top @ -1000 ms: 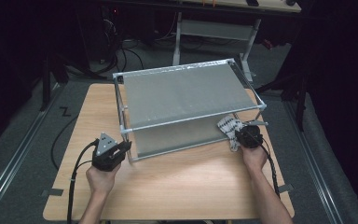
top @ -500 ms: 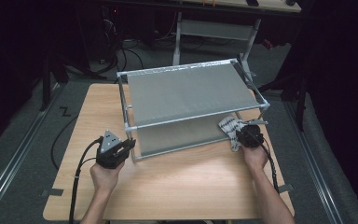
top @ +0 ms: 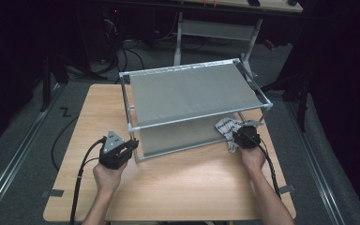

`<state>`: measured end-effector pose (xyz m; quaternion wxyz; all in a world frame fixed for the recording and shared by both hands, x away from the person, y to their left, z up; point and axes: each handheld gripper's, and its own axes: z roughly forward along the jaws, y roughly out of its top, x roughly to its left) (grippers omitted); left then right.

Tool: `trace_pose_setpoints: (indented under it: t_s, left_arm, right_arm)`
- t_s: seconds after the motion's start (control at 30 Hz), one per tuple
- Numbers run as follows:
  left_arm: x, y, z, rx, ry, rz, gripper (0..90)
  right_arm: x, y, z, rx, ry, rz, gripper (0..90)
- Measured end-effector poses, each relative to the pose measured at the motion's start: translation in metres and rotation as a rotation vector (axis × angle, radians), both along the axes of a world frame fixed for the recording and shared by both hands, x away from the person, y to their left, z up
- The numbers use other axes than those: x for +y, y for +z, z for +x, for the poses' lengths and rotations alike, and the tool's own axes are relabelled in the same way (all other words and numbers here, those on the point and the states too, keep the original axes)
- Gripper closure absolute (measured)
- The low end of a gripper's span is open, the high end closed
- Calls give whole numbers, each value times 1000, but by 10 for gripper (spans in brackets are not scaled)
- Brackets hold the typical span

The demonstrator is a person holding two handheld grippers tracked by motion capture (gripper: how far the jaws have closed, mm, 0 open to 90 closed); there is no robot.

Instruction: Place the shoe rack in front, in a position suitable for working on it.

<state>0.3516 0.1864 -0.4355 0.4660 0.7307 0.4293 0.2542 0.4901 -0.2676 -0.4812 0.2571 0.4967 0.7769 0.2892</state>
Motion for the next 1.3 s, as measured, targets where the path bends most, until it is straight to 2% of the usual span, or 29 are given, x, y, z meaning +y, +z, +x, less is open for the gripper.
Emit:
trace_pose_setpoints:
  t_s: [0.7, 0.93, 1.07, 1.3]
  left_arm:
    - [-11, -2, 3, 4, -27, 4, 811]
    - [-12, -2, 3, 7, -28, 6, 811]
    - [-12, -2, 3, 8, -27, 6, 810]
    - [-12, -1, 3, 13, -26, 3, 805]
  right_arm:
    - [12, -1, -4, -1, 49, 2, 820]
    - [18, -2, -7, 3, 62, 18, 820]
    - [27, -2, -10, 6, 78, 26, 820]
    - [42, -2, -14, 1, 127, 7, 820]
